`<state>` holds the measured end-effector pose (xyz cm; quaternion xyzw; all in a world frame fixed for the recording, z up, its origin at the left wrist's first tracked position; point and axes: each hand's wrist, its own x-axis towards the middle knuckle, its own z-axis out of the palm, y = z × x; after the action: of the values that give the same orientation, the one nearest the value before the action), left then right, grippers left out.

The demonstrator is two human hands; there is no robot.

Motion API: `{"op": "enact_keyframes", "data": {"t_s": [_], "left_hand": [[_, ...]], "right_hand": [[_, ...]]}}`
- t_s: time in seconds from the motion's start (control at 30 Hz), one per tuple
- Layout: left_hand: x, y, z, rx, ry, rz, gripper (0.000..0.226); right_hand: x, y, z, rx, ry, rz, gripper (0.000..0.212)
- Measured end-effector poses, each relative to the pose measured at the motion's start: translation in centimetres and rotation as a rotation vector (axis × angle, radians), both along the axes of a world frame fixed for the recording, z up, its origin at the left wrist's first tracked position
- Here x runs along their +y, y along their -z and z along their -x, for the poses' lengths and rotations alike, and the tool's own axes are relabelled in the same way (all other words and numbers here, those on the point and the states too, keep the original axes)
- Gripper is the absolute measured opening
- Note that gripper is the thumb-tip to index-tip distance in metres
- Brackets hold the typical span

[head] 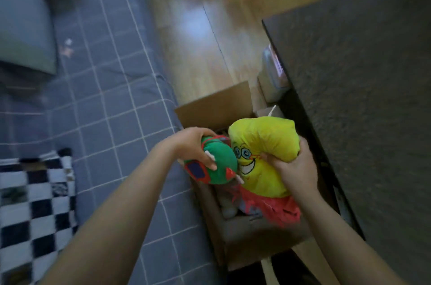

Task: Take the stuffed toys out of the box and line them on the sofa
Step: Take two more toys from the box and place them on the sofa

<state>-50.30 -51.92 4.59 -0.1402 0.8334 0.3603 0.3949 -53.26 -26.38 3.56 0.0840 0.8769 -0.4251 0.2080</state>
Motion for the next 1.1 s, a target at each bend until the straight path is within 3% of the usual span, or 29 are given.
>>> {"op": "enact_keyframes", "data": {"t_s": [0.17, 0.3, 0.4, 0.47, 0.57, 0.8, 1.0, 1.1], "left_hand": [[-1.9, -11.9, -7.7, 0.103, -0.555, -0.176, 0.063], [-1.5, -16.4, -14.7, 0.179, -1.11, -0.403, 0.072], [-1.1, -18.9, -19.1, 0.227, -1.358, -0.556, 0.093], [-0.9, -20.2, -20.8, 0.246, -1.424, -0.707, 0.097], [-0.9, -22.6, -22.3, 0.314, -1.492, -0.896, 0.073], [-4.8, -28.6, -21.3, 0.441, -1.627, -0.953, 0.055], [-9.5, -31.1, -17.3, 0.599, -1.507, -0.957, 0.062], [-13.4, -30.4, -14.2, 0.657, -1.52, -0.867, 0.098]], "right_hand": [[-3.0, -11.2, -1.5, -0.04, -0.034, 0.074, 0.075], [-5.2, -17.3, -3.7, -0.049, -0.077, 0.174, 0.076], [-7.1, -21.4, -4.4, -0.033, -0.128, 0.229, 0.077], [-8.2, -23.3, -4.2, -0.029, -0.156, 0.269, 0.073], [-10.2, -26.3, -4.3, -0.025, -0.218, 0.352, 0.064], [-16.7, -30.5, -3.5, 0.065, -0.344, 0.349, 0.078], [-23.2, -32.2, 1.5, 0.04, -0.381, 0.412, 0.075], [-28.0, -32.7, 5.9, -0.005, -0.416, 0.452, 0.079]]}}
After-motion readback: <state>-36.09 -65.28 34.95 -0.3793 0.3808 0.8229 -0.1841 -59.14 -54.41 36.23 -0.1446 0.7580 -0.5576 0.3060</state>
